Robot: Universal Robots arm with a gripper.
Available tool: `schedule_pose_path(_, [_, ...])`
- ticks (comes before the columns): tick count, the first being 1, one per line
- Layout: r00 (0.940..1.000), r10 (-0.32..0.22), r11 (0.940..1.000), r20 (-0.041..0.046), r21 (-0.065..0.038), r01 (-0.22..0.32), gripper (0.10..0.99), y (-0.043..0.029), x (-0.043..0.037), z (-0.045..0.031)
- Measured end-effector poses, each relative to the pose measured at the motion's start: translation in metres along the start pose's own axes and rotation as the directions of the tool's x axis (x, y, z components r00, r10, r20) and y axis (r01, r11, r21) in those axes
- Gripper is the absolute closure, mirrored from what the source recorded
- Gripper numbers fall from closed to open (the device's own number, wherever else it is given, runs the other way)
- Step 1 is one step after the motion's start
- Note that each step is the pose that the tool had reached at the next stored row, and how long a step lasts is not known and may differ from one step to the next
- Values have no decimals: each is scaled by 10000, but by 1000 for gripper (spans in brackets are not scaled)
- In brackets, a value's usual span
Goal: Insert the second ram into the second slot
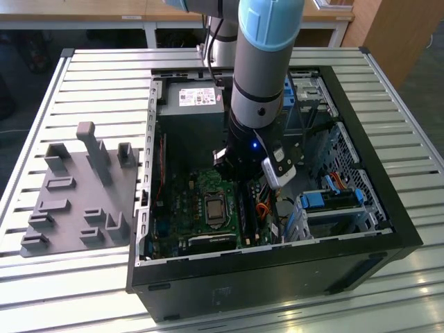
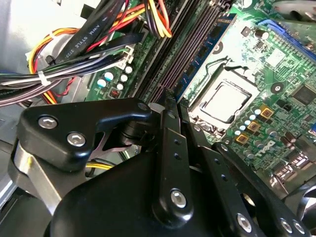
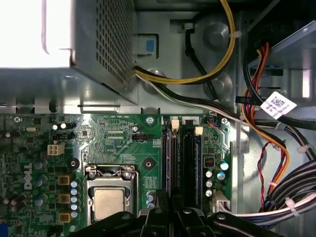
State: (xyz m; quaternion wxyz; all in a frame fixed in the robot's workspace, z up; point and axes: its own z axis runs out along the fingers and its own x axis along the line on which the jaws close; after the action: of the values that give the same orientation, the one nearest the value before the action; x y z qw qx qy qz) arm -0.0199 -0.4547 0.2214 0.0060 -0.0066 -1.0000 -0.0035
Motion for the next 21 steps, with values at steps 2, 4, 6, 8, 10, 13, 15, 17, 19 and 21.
schedule_pose_path(2, [10000, -1, 10000, -12, 0, 1, 949, 0, -8, 0])
schedule_pose_path(4, [10000, -7, 10000, -24, -6, 6, 949, 1, -17, 1])
schedule_pose_path(6, [10000, -13, 10000, -35, -9, 13, 949, 1, -23, 1])
schedule_pose_path(8, [10000, -14, 10000, -44, -22, 14, 949, 0, -23, -3])
schedule_pose_path(10, [10000, -24, 10000, -53, -36, 23, 949, 1, -31, -3])
schedule_pose_path(13, [10000, -48, 10000, -71, -35, 47, 949, -4, -57, -4])
schedule_pose_path(15, [9999, -77, 10000, -75, -35, 77, 949, -9, -57, -2])
schedule_pose_path(17, [9999, -94, 9999, -86, -35, 94, 949, -9, -60, 3])
schedule_pose_path(19, [9999, -99, 9999, -96, -34, 98, 949, -11, -60, 10])
schedule_pose_path(21, [9999, -105, 9999, -108, -28, 104, 949, -12, -62, 17])
